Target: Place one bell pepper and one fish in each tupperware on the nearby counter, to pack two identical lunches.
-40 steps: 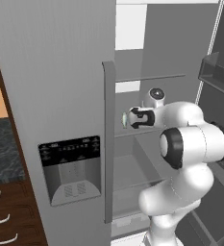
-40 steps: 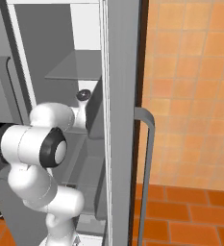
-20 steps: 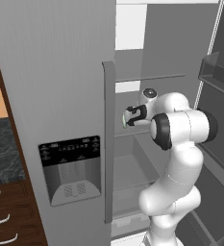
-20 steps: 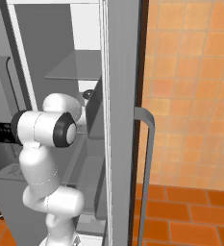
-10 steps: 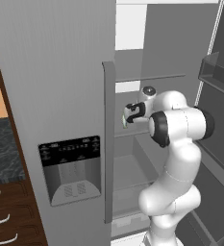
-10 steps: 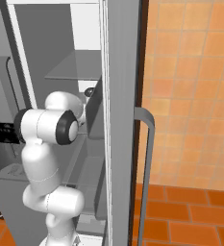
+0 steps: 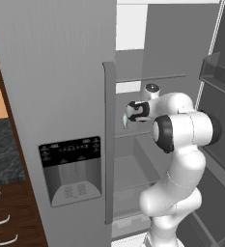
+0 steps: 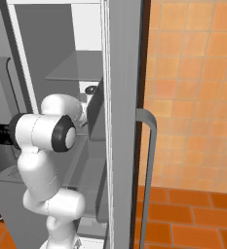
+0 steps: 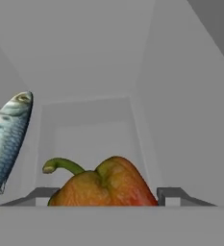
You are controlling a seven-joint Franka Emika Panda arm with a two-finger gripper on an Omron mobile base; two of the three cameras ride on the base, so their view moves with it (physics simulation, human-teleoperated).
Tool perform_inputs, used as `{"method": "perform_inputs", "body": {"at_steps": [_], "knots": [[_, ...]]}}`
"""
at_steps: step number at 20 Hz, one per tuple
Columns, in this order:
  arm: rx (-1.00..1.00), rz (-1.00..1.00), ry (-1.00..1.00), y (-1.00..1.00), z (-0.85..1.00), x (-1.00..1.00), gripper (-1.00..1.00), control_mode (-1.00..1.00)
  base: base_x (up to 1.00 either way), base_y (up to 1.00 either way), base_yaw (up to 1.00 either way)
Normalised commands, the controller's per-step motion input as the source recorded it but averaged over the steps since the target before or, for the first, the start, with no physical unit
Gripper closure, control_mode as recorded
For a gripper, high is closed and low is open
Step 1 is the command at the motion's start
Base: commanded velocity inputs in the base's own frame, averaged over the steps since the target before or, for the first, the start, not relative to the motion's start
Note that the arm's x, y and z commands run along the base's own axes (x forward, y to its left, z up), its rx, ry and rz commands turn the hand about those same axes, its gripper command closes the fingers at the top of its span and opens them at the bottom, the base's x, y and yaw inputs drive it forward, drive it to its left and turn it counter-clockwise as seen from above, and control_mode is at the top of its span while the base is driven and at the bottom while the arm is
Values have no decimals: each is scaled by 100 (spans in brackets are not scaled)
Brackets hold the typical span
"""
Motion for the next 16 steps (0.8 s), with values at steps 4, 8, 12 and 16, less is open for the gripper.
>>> {"method": "perform_inputs", "body": {"at_steps": [4,8,12,16], "knots": [[6,-7,-8,0,2,-99,100,-100,0,0,0],[2,-4,-11,0,26,-100,100,-100,0,0,0],[0,-3,-3,4,58,-96,100,-100,0,0,0],[0,-1,6,18,51,-82,100,-100,0,0,0]]}}
